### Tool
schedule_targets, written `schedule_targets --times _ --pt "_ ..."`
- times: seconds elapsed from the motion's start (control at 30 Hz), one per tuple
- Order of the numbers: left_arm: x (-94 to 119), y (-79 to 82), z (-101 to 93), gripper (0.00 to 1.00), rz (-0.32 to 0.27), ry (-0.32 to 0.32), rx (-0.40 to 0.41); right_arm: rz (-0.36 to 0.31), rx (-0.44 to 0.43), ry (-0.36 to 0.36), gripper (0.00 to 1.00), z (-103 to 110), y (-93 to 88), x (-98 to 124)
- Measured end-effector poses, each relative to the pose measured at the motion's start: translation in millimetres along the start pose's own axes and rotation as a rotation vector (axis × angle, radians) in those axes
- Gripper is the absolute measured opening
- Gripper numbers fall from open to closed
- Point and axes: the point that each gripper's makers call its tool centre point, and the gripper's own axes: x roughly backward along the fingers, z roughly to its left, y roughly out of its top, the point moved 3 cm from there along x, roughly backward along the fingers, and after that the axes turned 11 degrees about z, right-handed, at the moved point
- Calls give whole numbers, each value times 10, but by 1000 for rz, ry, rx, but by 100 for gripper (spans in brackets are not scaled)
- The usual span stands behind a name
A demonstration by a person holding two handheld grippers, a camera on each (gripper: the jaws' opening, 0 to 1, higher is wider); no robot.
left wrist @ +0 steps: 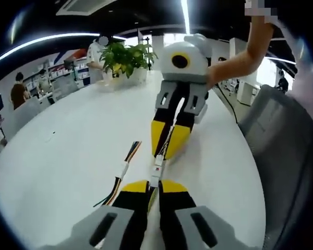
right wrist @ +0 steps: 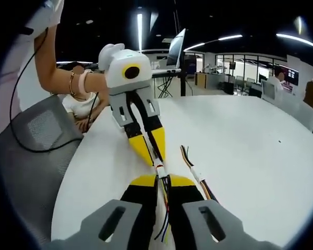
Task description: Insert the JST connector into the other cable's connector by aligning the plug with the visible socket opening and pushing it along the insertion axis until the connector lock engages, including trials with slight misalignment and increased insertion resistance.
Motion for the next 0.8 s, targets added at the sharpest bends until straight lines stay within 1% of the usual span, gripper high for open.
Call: schedule_targets --times 0.1,0.4,0.6,0.8 --pt "-15 -15 11 0 4 -2 -3 0 3 5 3 7 4 1" --pt "-47 -18 -9 0 12 -7 -15 30 17 10 3 -16 -69 -47" --pt "-66 -44 -12 0 34 -4 -30 41 23 14 3 -22 -79 -63" --pt "-59 -32 -16 0 39 -2 -41 61 -5 18 3 -69 -145 -105"
